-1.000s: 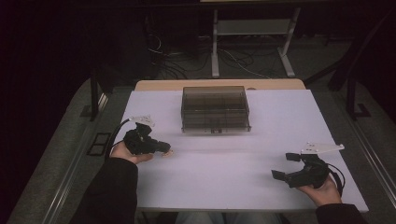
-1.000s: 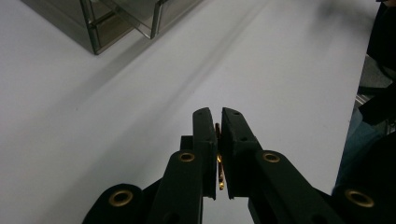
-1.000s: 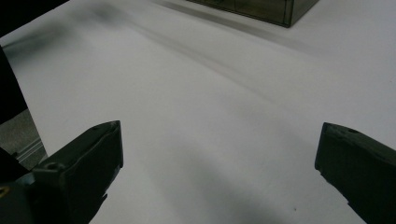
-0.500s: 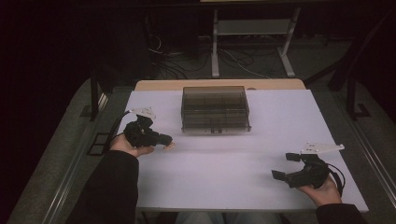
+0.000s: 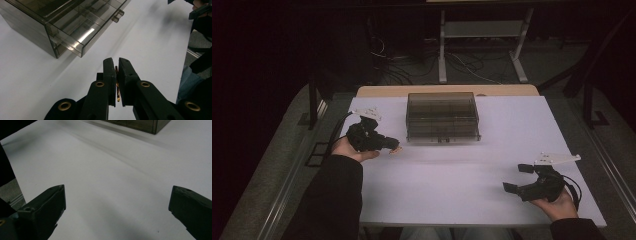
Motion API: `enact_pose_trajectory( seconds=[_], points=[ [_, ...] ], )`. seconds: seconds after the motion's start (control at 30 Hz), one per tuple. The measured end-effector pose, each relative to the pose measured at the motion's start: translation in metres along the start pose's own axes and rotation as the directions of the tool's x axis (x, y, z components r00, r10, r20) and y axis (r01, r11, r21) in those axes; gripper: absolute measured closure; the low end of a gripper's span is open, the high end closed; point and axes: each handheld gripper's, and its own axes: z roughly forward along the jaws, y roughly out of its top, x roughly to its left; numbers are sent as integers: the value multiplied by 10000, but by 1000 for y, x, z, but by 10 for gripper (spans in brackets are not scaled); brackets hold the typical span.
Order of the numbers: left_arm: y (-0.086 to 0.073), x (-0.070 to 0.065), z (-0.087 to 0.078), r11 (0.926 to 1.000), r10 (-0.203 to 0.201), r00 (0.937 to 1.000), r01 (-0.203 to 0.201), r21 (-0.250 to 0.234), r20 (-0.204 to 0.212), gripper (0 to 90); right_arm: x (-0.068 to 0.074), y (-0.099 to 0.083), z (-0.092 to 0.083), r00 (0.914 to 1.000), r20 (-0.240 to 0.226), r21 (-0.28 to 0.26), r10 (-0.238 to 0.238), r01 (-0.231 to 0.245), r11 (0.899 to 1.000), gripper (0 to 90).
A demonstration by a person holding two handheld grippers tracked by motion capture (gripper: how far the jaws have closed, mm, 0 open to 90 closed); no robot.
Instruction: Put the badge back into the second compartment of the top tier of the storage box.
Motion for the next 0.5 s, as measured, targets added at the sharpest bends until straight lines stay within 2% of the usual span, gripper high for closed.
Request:
enact_pose_trajectory(
  seconds=[0.27, 0.5],
  points=[
    [13, -2, -1, 9994, 314, 9995, -315, -141, -40, 841, 0, 0, 0, 10000, -11, 19, 13, -13, 10000, 4],
    [21, -5, 5, 9992, 378, 9993, -378, -116, -37, 841, 0, 0, 1, 10000, -1, -10, -44, 44, 10000, 4]
  ],
)
